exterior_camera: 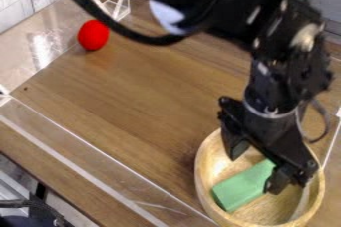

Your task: Remove the green block from the brown bowl and put it on the table

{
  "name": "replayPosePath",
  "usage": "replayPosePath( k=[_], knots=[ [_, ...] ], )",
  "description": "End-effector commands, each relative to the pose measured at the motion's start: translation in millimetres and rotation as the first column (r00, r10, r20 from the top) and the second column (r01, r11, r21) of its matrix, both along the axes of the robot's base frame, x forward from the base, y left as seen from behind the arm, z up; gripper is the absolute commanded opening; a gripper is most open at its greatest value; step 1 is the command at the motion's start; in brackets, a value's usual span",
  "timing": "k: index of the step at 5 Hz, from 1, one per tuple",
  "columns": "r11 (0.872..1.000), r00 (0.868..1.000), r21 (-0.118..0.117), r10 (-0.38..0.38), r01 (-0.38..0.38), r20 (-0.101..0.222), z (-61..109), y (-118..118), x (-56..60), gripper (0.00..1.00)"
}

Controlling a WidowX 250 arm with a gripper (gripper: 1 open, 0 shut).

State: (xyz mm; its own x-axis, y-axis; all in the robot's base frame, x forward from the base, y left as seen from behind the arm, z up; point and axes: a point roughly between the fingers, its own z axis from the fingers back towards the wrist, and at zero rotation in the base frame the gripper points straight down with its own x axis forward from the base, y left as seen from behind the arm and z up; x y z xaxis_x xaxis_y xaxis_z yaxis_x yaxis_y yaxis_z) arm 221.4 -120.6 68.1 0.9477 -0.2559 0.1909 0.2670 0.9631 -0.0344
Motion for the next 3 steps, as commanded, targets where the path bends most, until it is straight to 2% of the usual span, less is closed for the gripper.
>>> replayPosePath(
  k=[1, 2, 3],
  knots=[
    [0.998, 0.998, -0.001, -0.063, 0.063, 0.029, 12.6, -3.1, 13.7, 1.00],
    [0.993, 0.992, 0.018, -0.118, 0.118, 0.035, 23.1, -4.9, 20.6, 1.00],
    [0.986, 0.986, 0.011, -0.165, 0.165, 0.026, 34.8, -5.3, 14.9, 1.00]
  ],
)
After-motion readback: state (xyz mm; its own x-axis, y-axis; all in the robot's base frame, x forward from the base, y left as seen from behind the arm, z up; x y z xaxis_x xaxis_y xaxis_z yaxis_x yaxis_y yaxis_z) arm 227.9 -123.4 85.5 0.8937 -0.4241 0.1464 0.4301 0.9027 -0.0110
